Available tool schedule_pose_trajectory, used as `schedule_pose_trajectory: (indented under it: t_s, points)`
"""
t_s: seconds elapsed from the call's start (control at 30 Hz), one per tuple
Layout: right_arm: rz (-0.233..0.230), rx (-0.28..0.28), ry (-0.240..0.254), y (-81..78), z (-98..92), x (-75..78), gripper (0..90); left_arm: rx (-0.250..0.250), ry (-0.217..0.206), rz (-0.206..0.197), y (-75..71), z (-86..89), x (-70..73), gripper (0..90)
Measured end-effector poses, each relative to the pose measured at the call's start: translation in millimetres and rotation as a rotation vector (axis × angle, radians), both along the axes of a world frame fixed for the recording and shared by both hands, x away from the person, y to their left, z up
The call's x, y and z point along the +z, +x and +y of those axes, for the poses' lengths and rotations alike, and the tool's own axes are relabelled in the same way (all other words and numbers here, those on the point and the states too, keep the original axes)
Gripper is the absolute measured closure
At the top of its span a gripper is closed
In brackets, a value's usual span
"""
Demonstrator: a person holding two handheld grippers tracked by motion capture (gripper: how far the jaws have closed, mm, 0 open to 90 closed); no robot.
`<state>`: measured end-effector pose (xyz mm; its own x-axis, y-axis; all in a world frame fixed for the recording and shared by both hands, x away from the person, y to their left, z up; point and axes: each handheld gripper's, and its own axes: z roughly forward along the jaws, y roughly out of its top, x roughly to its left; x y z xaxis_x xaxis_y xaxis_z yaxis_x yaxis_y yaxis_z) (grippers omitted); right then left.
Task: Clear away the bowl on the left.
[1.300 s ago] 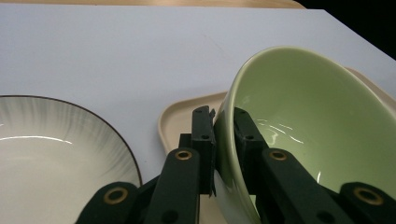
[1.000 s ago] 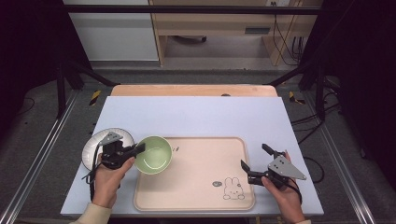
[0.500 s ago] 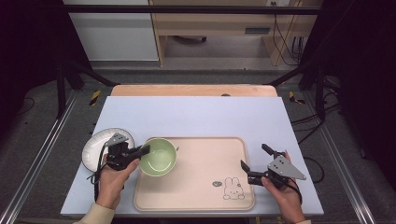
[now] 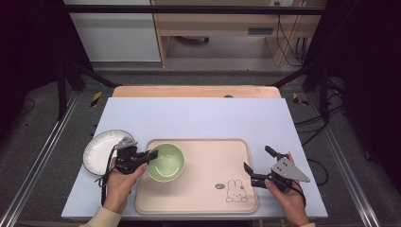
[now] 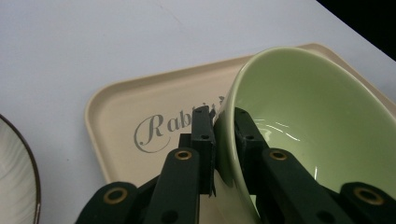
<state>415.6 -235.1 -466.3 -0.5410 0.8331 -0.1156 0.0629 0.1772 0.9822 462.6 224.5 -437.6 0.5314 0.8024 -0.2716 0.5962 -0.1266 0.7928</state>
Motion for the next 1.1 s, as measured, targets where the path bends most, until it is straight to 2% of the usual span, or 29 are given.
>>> schedule_pose_trajectory:
  t_s: [0.27, 0.43, 0.67, 0.97, 1.1]
  points:
    - [0.001, 0.0, 0.001, -0.3, -0.1, 0.1, 4.7, 0.0, -0.023, 0.017, 4.4, -2.6, -2.3, 81.4]
    - [-0.001, 0.0, 0.002, -0.6, -0.5, 0.6, 4.7, -0.014, -0.052, 0.033, 5.1, -10.5, -6.2, 81.3]
    - [0.0, -0.001, 0.006, -0.8, -1.2, 0.6, 4.7, -0.048, -0.048, 0.047, 4.6, -24.5, -9.0, 81.3]
    - [0.0, 0.0, 0.006, -0.5, -0.6, 0.3, 4.7, -0.065, -0.037, 0.061, 5.7, -31.8, -13.9, 81.2]
    - [0.001, -0.001, 0.005, -0.8, -0.8, 0.5, 4.7, -0.068, -0.046, 0.073, 6.3, -32.9, -15.6, 81.1]
